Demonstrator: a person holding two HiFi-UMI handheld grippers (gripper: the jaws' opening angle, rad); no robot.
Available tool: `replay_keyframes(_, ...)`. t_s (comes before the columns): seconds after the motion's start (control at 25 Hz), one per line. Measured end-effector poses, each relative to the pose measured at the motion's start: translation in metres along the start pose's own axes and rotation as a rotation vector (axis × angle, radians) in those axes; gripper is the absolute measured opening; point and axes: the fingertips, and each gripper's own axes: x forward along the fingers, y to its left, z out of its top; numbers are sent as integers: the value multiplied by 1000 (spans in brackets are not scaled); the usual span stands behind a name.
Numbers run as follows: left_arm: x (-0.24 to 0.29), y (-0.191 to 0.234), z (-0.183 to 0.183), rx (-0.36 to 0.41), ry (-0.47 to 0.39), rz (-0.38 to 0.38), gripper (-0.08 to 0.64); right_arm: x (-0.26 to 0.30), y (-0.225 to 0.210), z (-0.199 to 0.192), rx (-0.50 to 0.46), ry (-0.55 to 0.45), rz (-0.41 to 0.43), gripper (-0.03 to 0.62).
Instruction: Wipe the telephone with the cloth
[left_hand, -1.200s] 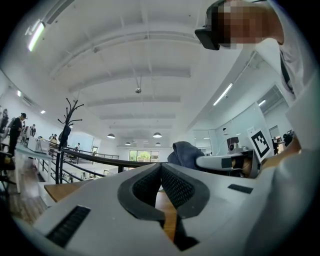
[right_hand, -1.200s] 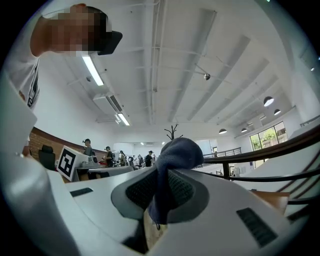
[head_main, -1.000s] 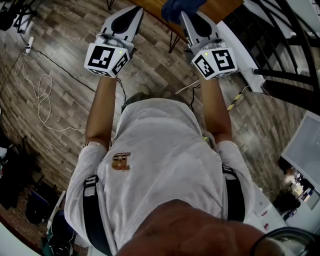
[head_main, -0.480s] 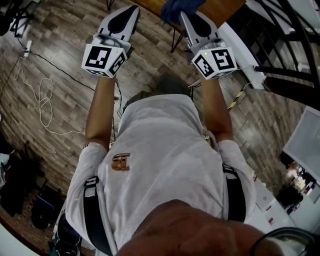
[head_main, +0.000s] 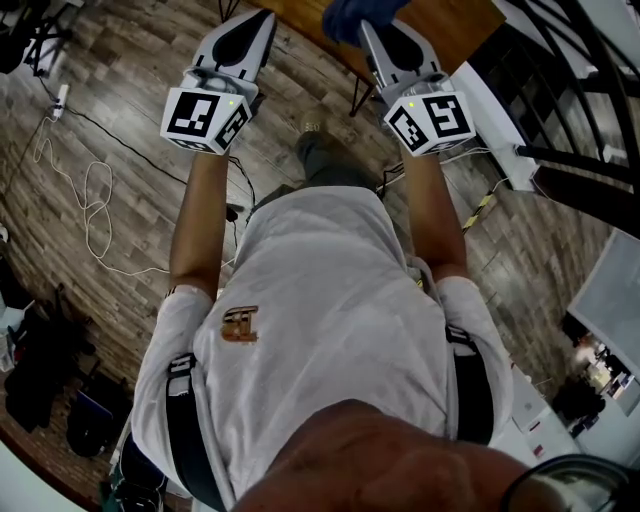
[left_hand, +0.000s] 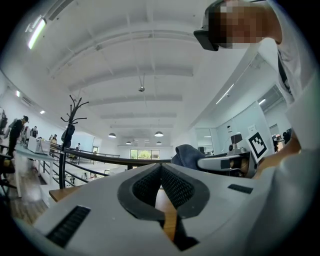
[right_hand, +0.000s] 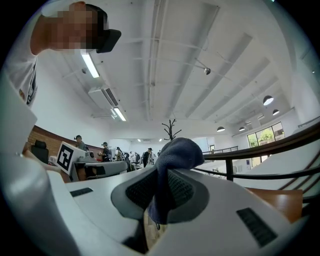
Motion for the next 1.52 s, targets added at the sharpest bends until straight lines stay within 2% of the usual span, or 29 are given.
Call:
replay_keyframes(0.2, 52, 47, -7, 15, 13, 0, 18, 54, -44, -6, -5, 5, 4, 60)
replay_keyframes(0.52, 167, 136, -32, 7, 50, -17, 18, 153, -143, -18, 9, 32, -23, 60)
replay_keyframes(0.76, 258, 186, -56, -10, 84, -32, 18, 213, -224, -26, 25, 51, -49, 60)
replay_keyframes(0.92, 301, 209, -67, -8, 114, -40, 18, 241, -264, -32, 39, 69, -66, 60)
replay_keyframes(1.16, 338, 234, -81, -7, 163, -57, 18, 266, -299, -40, 53, 92, -96, 60)
replay_keyframes(1.52, 385, 267, -103, -23, 258, -149, 18, 300, -320, -46, 65, 127, -155, 60)
